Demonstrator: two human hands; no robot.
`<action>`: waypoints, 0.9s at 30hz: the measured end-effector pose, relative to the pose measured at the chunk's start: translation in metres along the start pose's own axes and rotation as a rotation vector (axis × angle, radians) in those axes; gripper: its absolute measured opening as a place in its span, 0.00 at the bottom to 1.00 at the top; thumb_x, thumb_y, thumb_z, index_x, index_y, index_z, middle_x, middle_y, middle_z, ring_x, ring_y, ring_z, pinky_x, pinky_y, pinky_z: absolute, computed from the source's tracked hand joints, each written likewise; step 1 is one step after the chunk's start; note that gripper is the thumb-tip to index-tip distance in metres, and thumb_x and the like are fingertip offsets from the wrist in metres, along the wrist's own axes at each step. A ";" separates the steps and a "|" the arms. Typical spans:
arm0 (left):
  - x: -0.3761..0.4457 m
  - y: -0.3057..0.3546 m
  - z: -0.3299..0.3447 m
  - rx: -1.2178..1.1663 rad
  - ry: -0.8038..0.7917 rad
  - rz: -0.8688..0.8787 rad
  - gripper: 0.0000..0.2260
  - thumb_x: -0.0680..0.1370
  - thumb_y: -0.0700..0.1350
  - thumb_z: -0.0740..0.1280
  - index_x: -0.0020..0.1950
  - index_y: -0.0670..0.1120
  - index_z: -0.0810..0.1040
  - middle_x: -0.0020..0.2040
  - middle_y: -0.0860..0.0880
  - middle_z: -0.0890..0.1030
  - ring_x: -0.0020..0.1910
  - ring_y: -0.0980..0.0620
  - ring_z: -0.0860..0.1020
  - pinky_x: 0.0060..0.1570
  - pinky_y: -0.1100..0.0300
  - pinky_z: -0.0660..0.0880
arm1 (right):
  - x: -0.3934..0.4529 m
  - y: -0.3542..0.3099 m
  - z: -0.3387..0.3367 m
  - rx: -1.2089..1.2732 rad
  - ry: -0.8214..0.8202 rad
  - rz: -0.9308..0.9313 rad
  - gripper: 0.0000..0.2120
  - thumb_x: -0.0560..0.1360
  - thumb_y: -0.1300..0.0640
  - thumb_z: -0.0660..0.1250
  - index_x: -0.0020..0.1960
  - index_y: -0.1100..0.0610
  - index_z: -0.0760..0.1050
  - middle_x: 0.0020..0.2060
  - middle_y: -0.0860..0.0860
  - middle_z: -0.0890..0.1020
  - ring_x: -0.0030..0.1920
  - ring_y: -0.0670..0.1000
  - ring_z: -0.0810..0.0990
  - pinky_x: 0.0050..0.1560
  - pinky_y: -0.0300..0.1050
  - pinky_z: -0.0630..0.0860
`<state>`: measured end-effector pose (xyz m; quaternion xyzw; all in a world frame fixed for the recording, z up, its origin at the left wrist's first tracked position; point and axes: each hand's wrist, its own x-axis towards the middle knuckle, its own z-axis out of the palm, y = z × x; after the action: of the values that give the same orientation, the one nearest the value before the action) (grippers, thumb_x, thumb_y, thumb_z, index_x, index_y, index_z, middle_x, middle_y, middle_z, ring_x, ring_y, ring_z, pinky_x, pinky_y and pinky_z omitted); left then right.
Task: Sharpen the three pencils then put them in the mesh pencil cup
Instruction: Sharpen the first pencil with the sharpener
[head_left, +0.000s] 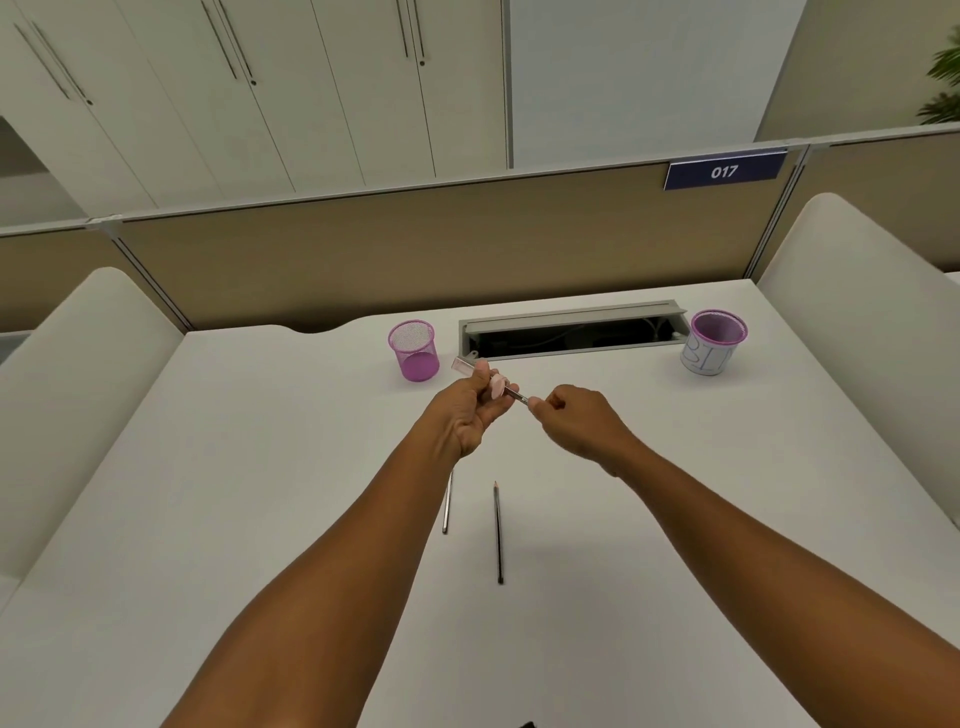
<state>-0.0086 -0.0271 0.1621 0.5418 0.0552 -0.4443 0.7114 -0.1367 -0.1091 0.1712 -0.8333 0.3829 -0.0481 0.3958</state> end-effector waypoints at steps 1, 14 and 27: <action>0.000 0.000 0.000 0.002 0.010 0.000 0.12 0.80 0.46 0.64 0.52 0.37 0.75 0.45 0.39 0.80 0.42 0.43 0.82 0.52 0.49 0.79 | 0.000 0.003 0.004 -0.039 0.056 -0.067 0.14 0.79 0.48 0.61 0.45 0.58 0.73 0.38 0.52 0.77 0.38 0.50 0.74 0.35 0.41 0.68; -0.004 0.003 0.006 0.021 -0.012 0.022 0.12 0.80 0.47 0.63 0.53 0.37 0.75 0.49 0.38 0.80 0.43 0.44 0.82 0.55 0.49 0.78 | 0.002 -0.017 -0.016 0.509 -0.227 0.390 0.16 0.81 0.53 0.59 0.41 0.61 0.77 0.29 0.51 0.72 0.25 0.46 0.63 0.23 0.37 0.59; -0.006 0.001 0.008 -0.086 0.051 -0.002 0.13 0.80 0.45 0.64 0.58 0.37 0.74 0.49 0.38 0.81 0.46 0.42 0.82 0.52 0.49 0.79 | -0.009 0.007 0.013 -0.513 0.434 -0.358 0.13 0.81 0.54 0.56 0.43 0.59 0.74 0.37 0.52 0.77 0.33 0.51 0.70 0.31 0.42 0.61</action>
<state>-0.0143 -0.0300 0.1690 0.5218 0.0928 -0.4286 0.7317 -0.1419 -0.0977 0.1589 -0.9294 0.3059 -0.1947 0.0693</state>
